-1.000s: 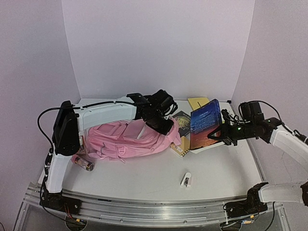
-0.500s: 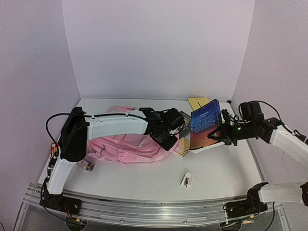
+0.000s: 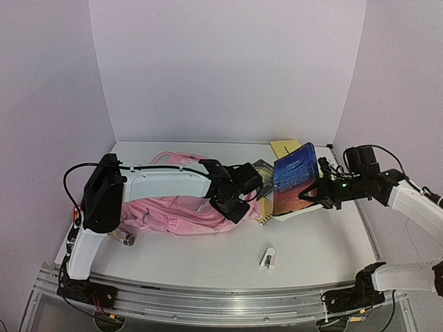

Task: Pack the student bag
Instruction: Place the book in the student bag.

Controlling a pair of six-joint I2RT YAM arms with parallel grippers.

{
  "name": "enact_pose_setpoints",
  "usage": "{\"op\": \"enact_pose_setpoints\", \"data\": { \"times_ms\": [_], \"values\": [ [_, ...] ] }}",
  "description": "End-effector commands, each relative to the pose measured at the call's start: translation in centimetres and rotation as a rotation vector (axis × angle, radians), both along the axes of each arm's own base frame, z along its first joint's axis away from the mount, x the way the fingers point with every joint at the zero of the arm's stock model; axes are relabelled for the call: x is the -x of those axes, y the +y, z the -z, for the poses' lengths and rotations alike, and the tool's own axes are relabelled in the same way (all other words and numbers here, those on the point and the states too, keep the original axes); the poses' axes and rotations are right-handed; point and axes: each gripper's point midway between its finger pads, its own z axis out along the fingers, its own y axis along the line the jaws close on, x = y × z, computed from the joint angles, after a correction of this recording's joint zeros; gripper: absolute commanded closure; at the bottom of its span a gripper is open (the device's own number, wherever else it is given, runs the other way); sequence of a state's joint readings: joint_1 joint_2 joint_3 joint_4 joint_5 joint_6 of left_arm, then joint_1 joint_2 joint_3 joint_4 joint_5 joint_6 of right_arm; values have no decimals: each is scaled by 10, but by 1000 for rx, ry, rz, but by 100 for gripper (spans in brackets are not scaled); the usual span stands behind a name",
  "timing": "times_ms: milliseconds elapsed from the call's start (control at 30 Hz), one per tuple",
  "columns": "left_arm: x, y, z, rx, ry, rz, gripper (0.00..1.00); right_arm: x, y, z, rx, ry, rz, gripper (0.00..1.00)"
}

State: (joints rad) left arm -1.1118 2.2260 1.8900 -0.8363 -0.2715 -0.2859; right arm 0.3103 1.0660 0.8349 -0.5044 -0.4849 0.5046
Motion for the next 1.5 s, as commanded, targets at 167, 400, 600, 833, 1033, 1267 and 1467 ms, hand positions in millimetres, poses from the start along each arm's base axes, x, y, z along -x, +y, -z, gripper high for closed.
{"op": "enact_pose_setpoints", "data": {
  "times_ms": [167,400,600,833,1033,1267,1467],
  "values": [
    [8,-17,-106,256,-20,33,100,-27,44,-94,-285,-247,-160,100],
    [6,-21,-99,248,5,2,100,-66,79,-89,-360,-238,-104,100],
    [5,-30,-116,322,13,-36,100,-71,83,-19,-262,-88,-18,100],
    [6,-34,-140,400,9,-37,100,-60,67,61,-72,82,45,100],
    [3,-31,-171,460,-27,-52,100,-54,60,87,8,139,48,100],
    [-13,-15,-177,499,-7,-132,96,-47,62,91,54,147,2,100],
    [-21,-16,-165,517,56,-152,92,-44,71,92,49,151,-50,100]
  ]
}}
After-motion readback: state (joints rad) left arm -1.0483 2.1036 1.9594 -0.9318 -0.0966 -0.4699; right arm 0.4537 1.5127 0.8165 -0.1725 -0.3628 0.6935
